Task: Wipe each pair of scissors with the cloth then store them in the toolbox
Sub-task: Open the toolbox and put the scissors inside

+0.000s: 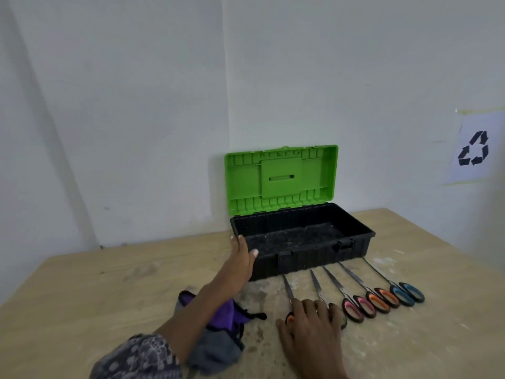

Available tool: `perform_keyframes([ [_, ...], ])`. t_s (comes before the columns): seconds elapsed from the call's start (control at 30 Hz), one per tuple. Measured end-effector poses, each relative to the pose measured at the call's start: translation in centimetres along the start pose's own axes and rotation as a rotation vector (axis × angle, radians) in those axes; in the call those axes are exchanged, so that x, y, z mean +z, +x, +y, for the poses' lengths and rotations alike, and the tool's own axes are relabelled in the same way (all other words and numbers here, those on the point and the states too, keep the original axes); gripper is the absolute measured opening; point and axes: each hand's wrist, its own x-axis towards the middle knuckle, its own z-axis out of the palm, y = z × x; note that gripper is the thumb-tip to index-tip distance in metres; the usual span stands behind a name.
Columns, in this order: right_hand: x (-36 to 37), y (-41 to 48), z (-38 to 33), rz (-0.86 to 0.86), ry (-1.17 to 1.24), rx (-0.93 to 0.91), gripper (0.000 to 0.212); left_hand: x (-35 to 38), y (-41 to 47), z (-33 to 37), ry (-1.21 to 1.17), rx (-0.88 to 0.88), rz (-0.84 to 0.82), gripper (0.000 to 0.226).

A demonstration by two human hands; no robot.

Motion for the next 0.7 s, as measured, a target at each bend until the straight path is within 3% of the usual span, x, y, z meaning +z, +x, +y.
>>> perform_keyframes([
  [0.27, -2.0, -0.4, -0.5, 0.029, 0.114, 0.101, 0.048, -0.2, 0.0, -0.8, -0.081, -0.004, -0.02, 0.066],
  [0.4, -4.5, -0.2, 0.1, 0.243, 0.303, 0.031, 0.042, 0.0, 0.1, -1.4, -0.163, 0.012, -0.011, 0.066],
  [0.5, -6.2, 2.5, 0.0, 0.305, 0.42, -0.041, 0.037, 0.3, 0.3, -1.8, -0.192, 0.022, 0.005, 0.066],
  [0.6, -6.2, 7.9, -1.3, 0.21, 0.44, -0.073, 0.035, 0.4, 0.5, -2.1, -0.201, 0.033, 0.009, 0.067],
  [0.7, -5.3, 13.9, -3.2, -0.029, 0.4, -0.047, 0.036, 0.5, 0.8, -2.3, -0.218, 0.047, 0.01, 0.066],
])
